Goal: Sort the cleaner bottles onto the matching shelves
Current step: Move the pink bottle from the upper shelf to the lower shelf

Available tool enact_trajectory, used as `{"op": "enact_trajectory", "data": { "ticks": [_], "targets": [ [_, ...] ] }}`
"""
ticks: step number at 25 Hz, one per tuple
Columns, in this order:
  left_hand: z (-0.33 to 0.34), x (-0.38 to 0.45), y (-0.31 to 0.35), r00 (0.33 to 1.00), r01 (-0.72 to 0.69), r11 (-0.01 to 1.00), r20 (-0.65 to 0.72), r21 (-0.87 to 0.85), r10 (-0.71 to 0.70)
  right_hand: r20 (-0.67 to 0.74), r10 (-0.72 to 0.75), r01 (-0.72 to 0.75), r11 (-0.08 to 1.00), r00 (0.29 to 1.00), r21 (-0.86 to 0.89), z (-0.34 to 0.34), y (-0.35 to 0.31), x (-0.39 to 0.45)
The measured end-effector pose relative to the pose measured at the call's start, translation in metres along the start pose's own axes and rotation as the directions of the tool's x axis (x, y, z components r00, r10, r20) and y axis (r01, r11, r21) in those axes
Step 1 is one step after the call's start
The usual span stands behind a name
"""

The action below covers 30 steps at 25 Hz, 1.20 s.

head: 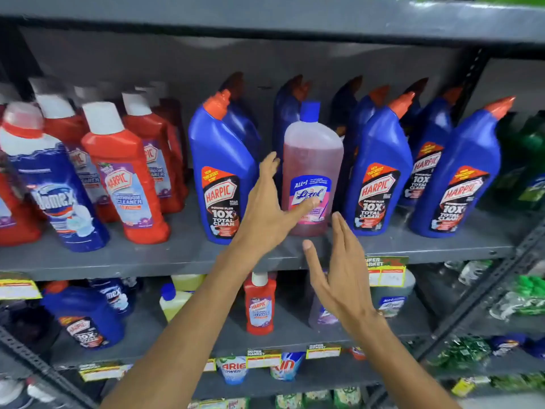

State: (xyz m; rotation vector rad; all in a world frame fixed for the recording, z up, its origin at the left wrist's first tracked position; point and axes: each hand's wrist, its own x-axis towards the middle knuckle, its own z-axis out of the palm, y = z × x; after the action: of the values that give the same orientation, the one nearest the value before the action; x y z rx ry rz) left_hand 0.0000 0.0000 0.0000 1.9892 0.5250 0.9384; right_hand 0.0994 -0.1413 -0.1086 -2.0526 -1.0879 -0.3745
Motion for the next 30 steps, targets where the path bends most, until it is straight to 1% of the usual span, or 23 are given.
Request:
{"op": "enact_trajectory", "data": {
  "ticks": [1,3,5,7,11,14,15,16,18,20,21,23,25,27,30],
  "targets": [
    [0.008,0.012,-0.004,0.999,0.042,0.998,0.023,-0.053,-0.041,-0.011,0.033,-0.033,0.999,0.999,-0.018,0.005,0.005,0.002],
    [0.018,0.028,-0.006,0.991,0.133,0.981,0.038,-0.142,-0.129,-0.026,0.079,-0.081,0.99,0.997,-0.113,0.014,0.011,0.004],
    [0.024,0.045,-0.008,0.979,0.205,0.958,0.024,-0.2,-0.204,-0.041,0.069,-0.075,0.98,0.997,-0.186,0.023,0.013,0.003],
    [0.026,0.052,-0.004,0.974,0.221,0.943,0.012,-0.248,-0.225,-0.042,0.053,-0.061,0.977,0.998,-0.206,0.025,0.017,0.004],
    [0.021,0.045,0.012,0.983,0.161,0.959,-0.047,-0.233,-0.177,-0.029,0.065,-0.071,0.958,0.997,-0.278,0.025,0.016,0.003],
    [0.003,0.021,0.033,0.991,-0.02,0.983,-0.133,-0.181,-0.004,-0.022,0.045,-0.05,0.953,0.999,-0.3,0.025,0.017,0.005],
    [-0.006,0.008,0.042,0.988,-0.052,0.984,-0.152,-0.169,0.026,-0.012,0.037,-0.039,0.949,0.999,-0.313,0.024,0.019,0.005],
    [-0.018,-0.009,0.048,0.985,-0.049,0.988,-0.169,-0.146,0.024,-0.008,0.02,-0.021,0.944,1.0,-0.33,0.024,0.02,0.005],
    [-0.04,-0.051,0.051,0.983,0.042,0.994,-0.176,-0.097,-0.059,0.022,-0.013,0.02,0.938,1.0,-0.345,0.024,0.023,0.006],
    [-0.057,-0.097,0.036,0.962,0.203,0.978,-0.177,-0.055,-0.21,0.05,-0.044,0.059,0.937,0.998,-0.344,0.024,0.027,0.009],
    [-0.063,-0.12,0.022,0.948,0.265,0.963,-0.171,-0.044,-0.268,0.061,-0.063,0.081,0.935,0.996,-0.345,0.025,0.028,0.011],
    [-0.067,-0.159,-0.015,0.928,0.348,0.935,-0.116,-0.069,-0.354,0.086,-0.106,0.129,0.929,0.991,-0.348,0.025,0.031,0.015],
    [-0.063,-0.187,-0.05,0.909,0.41,0.912,-0.067,-0.029,-0.411,0.083,-0.136,0.157,0.925,0.987,-0.347,0.025,0.032,0.016],
    [-0.053,-0.203,-0.092,0.886,0.455,0.891,-0.092,-0.016,-0.454,0.06,-0.15,0.162,0.927,0.987,-0.34,0.025,0.032,0.015],
    [-0.032,-0.205,-0.141,0.825,0.531,0.845,-0.191,-0.063,-0.532,0.05,-0.139,0.148,0.934,0.989,-0.325,0.023,0.03,0.014]
  ]
}}
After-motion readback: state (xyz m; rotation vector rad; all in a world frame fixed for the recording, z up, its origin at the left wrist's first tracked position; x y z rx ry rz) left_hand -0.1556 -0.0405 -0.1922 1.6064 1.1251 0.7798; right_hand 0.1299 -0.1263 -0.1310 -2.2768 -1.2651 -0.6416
